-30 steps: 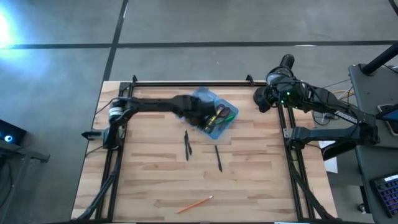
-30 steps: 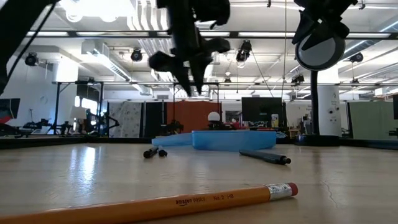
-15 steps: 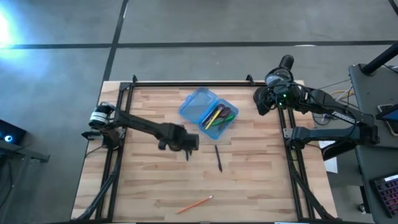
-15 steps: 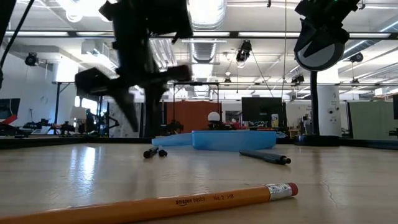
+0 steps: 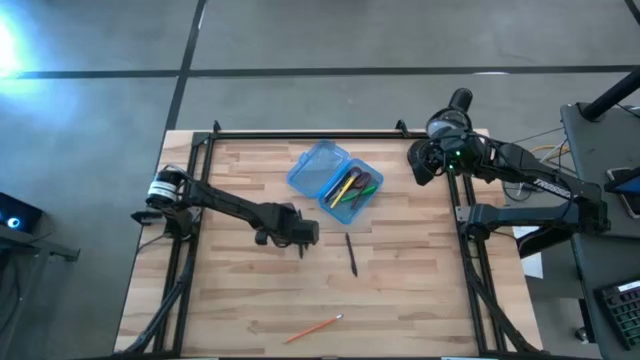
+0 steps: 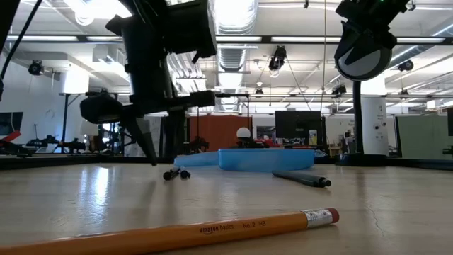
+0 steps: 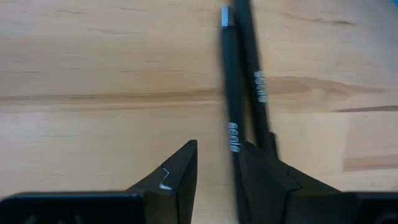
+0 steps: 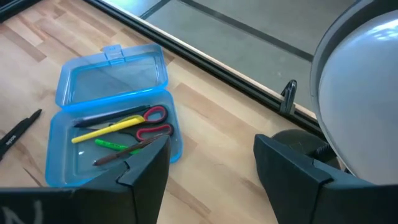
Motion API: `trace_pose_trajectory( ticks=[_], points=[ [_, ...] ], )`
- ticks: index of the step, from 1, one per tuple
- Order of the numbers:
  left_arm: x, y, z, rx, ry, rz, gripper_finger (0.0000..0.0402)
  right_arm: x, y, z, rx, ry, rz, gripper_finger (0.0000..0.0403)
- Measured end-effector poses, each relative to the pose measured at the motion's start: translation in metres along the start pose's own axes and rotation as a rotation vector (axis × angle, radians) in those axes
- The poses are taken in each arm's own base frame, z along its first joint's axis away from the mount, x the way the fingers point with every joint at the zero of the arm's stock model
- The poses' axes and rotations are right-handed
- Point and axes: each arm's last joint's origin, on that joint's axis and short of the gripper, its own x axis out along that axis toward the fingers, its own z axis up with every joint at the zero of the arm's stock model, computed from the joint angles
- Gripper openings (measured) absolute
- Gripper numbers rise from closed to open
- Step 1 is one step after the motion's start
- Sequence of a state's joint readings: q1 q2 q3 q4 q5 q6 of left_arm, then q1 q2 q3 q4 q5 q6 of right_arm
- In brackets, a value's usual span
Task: Pick & place school supplies into a supply box
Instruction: Put the black pen into the blue supply box
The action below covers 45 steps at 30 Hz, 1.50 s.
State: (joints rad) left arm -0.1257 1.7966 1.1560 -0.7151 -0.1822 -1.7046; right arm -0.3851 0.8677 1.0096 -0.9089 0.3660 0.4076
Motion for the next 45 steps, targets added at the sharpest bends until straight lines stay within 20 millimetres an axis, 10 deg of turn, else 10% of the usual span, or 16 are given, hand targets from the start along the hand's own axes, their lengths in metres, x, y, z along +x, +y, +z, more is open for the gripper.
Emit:
trace_pose_trajectory(
  ticks=[24,39,45],
  points=[
    [0.024,-0.001,0.002,0.006,-0.036,0.015,0.0100,0.000,0.000,0.000,0.001,-0.002,0.000,0.0224],
    [0.029,0.003,0.007,0.027,0.006,0.045,0.0011,0.000,0.000,0.000,0.001,-0.003,-0.001,0.0224],
    [-0.009,-0.014,0.013,0.088,0.031,-0.041,0.0010,-0.002,-0.001,0.000,0.006,-0.016,-0.002,0.0224]
  ],
)
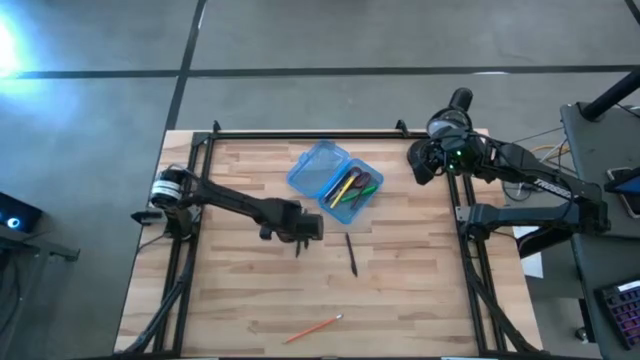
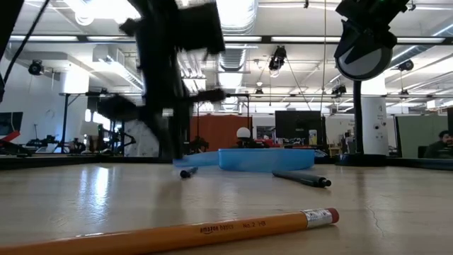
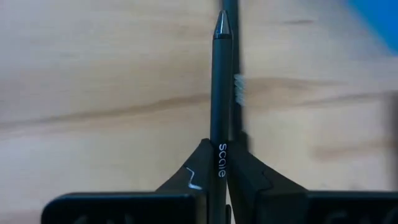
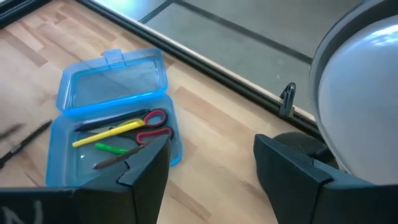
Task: Pick & place school supplies into a supply box
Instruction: Put the black pen into the blue supply box
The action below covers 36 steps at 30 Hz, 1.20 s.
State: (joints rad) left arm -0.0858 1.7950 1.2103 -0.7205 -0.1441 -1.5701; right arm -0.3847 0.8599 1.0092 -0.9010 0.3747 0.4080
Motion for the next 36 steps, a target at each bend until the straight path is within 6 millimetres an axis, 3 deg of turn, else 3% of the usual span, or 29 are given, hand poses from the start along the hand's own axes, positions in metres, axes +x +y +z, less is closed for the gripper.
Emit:
trace_pose_trajectory(
  ticks=[4,7,11,15,19,25,31,36],
  points=[
    [-0.042,-0.015,0.016,0.041,-0.054,-0.109,0.0008,-0.002,-0.002,0.001,0.007,-0.029,-0.024,0.0224],
    [-0.052,-0.027,0.038,0.077,-0.125,-0.138,0.0008,-0.003,-0.002,0.002,0.001,-0.048,-0.030,0.0224],
    [-0.062,-0.051,0.080,0.178,-0.227,-0.212,0.0008,-0.004,-0.002,0.003,0.000,-0.057,-0.026,0.0224],
    [-0.047,-0.074,0.121,0.299,-0.253,-0.198,0.0008,-0.004,-0.002,0.003,-0.001,-0.057,-0.026,0.0224],
    [-0.031,-0.097,0.146,0.407,-0.235,-0.207,0.0008,-0.004,-0.002,0.002,-0.004,-0.049,-0.029,0.0224],
    [0.003,-0.125,0.153,0.568,-0.185,-0.132,0.0008,-0.004,-0.002,0.001,0.000,-0.043,-0.032,0.0224],
    [0.032,-0.133,0.155,0.618,-0.135,-0.054,0.0022,-0.004,-0.002,0.001,0.015,-0.043,-0.031,0.0224],
    [0.027,-0.135,0.153,0.625,-0.131,-0.050,0.0070,-0.004,-0.003,0.001,0.014,-0.040,-0.033,0.0224]
  ],
)
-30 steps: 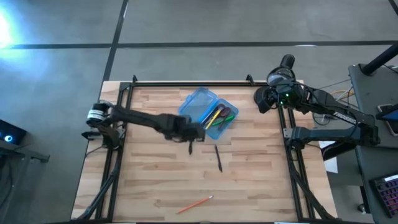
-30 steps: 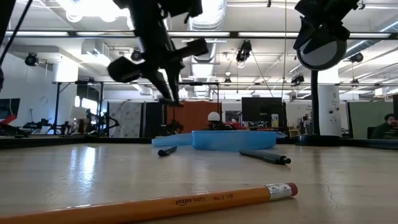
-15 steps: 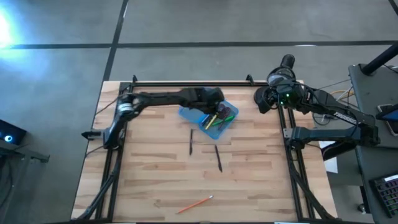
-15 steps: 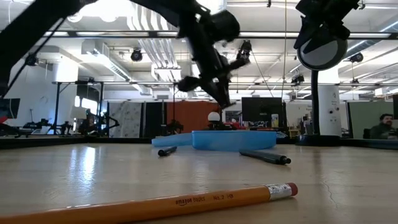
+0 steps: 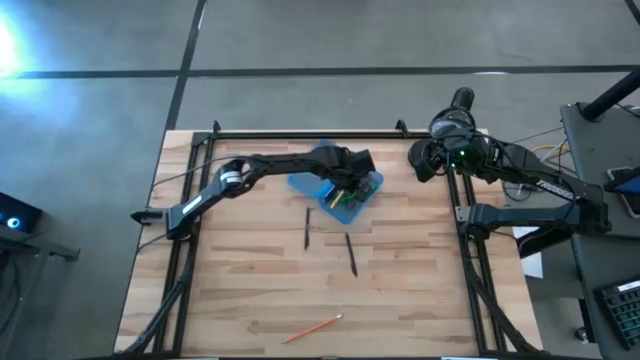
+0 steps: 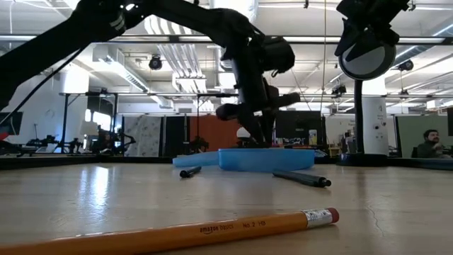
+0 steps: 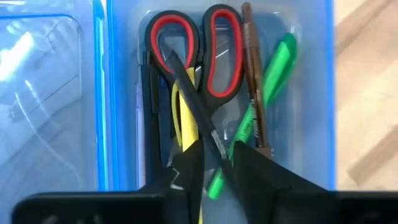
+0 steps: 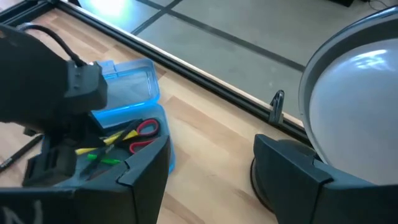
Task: Pick & place school supplies into a supply box
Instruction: Put the black pen into the blue supply box
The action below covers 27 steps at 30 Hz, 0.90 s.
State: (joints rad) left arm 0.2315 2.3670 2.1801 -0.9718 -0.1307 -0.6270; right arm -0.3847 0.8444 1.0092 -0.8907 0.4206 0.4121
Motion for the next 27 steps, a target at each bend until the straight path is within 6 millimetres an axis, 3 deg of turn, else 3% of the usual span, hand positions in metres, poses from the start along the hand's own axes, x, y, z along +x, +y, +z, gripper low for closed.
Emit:
trace_pose_trajectory(
  ticks=[3,7,10,13,19,24,27],
  points=[
    [-0.009,0.000,0.000,-0.015,-0.009,-0.008,0.0090,0.000,0.000,0.000,-0.001,0.001,0.000,0.0224],
    [-0.041,0.002,-0.002,-0.034,-0.005,-0.003,0.0099,0.000,0.000,0.000,-0.001,0.001,-0.001,0.0224],
    [-0.073,0.003,-0.016,-0.037,-0.009,0.087,0.0100,0.000,0.000,0.000,-0.002,0.003,-0.002,0.0224],
    [-0.093,0.004,-0.040,-0.072,-0.002,0.197,0.0100,0.000,0.000,0.000,-0.003,0.004,-0.002,0.0224],
    [-0.098,0.005,-0.096,-0.141,0.089,0.189,0.0101,0.000,0.000,0.000,-0.023,0.004,-0.001,0.0224],
    [-0.088,0.017,-0.141,-0.308,0.130,0.267,0.0101,0.000,0.000,0.000,-0.029,0.005,-0.001,0.0224],
    [-0.077,0.020,-0.159,-0.418,0.117,0.278,0.0101,0.001,0.000,-0.001,-0.031,0.007,-0.001,0.0224]
  ],
)
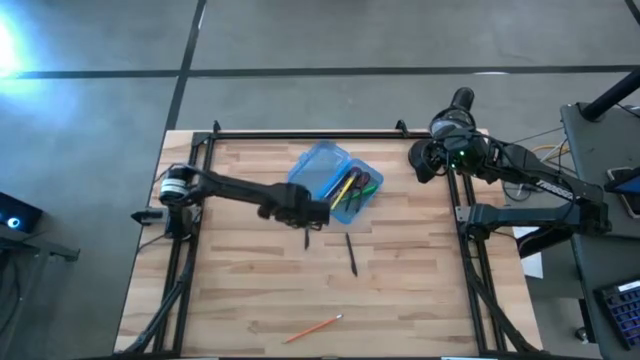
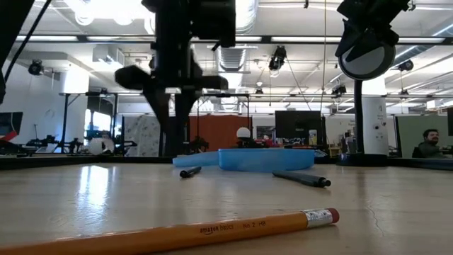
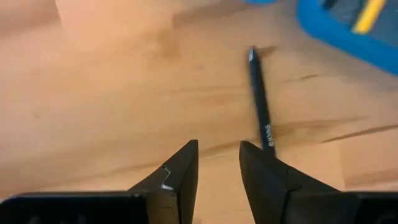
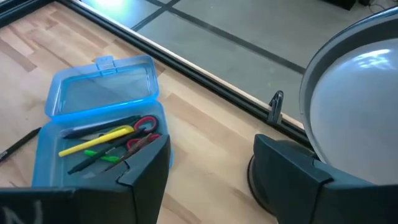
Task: Pick & place school supplies into a supply box
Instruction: Put the black pen into the blue supply box
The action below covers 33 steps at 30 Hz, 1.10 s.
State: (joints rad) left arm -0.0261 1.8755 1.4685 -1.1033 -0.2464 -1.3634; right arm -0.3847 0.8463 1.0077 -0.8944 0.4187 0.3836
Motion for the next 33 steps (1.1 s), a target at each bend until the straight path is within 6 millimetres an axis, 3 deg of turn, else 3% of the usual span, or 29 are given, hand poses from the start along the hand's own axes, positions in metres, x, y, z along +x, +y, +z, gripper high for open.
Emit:
trace_pose_trajectory(
  ticks=[4,8,20,33],
  points=[
    [0.015,-0.003,-0.009,-0.057,0.067,-0.070,0.0101,0.000,0.001,0.000,-0.010,0.013,0.032,0.0224],
    [0.017,-0.011,-0.008,-0.117,0.043,-0.163,0.0102,0.000,0.002,-0.001,-0.018,0.022,0.054,0.0224],
    [0.019,-0.012,-0.005,-0.153,-0.006,-0.168,0.0169,0.000,0.001,-0.002,-0.032,0.027,0.046,0.0224],
    [0.047,-0.023,-0.010,-0.176,0.023,-0.150,0.0172,0.001,0.000,-0.002,-0.035,0.025,0.018,0.0224]
  ],
)
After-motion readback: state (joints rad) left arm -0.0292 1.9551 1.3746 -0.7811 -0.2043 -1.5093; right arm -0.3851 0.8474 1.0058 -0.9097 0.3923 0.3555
